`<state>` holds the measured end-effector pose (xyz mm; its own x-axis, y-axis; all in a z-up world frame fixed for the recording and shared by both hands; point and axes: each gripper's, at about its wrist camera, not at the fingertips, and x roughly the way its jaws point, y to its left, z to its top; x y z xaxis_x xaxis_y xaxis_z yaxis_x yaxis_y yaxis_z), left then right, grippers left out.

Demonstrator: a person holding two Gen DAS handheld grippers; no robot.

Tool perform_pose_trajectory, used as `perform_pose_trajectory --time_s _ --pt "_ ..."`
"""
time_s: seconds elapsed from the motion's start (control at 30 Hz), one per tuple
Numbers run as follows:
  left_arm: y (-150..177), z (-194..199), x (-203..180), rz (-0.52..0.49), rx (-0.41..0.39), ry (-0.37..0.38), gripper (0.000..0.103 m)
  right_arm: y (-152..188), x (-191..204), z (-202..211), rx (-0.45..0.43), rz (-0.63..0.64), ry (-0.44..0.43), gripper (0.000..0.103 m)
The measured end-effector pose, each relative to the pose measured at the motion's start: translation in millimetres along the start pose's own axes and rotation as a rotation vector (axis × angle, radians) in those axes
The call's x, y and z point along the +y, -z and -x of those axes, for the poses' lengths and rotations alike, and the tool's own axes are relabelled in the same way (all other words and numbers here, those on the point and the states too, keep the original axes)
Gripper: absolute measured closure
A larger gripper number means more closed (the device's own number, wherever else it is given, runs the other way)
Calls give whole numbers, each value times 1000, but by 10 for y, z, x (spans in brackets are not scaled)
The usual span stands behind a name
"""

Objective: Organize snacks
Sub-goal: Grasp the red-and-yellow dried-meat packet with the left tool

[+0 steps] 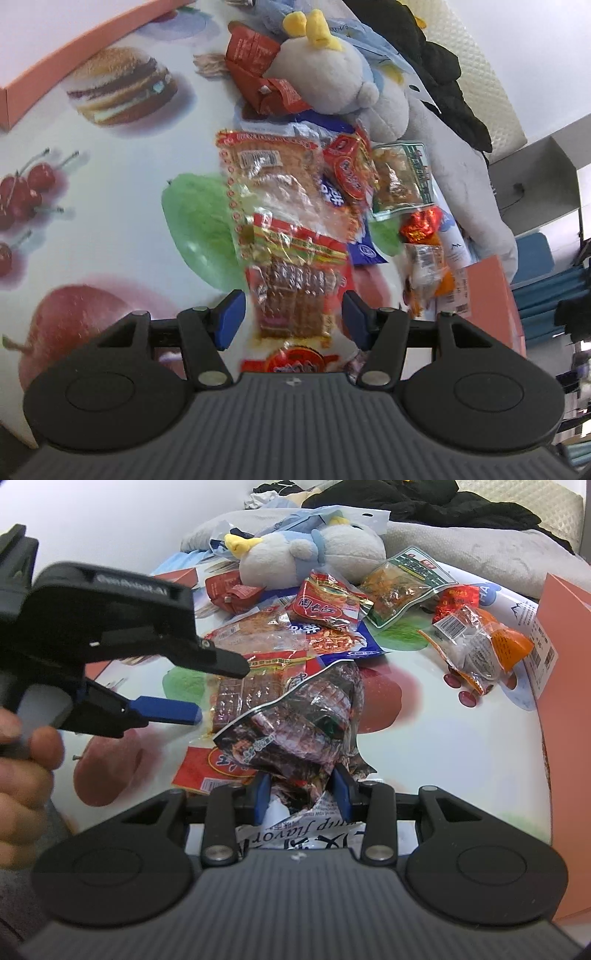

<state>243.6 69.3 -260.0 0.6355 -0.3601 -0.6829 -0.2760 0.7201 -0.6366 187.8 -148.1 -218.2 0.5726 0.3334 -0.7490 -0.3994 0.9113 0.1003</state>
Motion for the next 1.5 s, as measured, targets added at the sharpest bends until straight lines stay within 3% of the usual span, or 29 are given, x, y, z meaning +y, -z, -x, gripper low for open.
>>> perform_pose_trajectory --time_s 0.2,0.4,0.53,0.93,1.1,1.37,1.5 --pt "-78 -110 -54 -12 29 37 41 4 4 -7 -1 2 0 64" --pt "-132 -159 9 126 92 304 41 14 -37 4 -6 -24 -18 64" --pt "-143 -192 -32 141 148 376 41 19 -59 2 -9 -39 -27 64" --pt "-112 -425 -215 58 194 289 43 29 -80 7 -16 -56 -42 64" --pt "-109 -546 -215 65 199 229 59 27 -83 11 -16 -57 -45 64" --pt "-103 -630 -153 103 191 205 87 16 -62 41 -6 -48 -32 64" --pt "-74 -654 -116 111 198 193 90 23 -92 106 2 -70 -21 65"
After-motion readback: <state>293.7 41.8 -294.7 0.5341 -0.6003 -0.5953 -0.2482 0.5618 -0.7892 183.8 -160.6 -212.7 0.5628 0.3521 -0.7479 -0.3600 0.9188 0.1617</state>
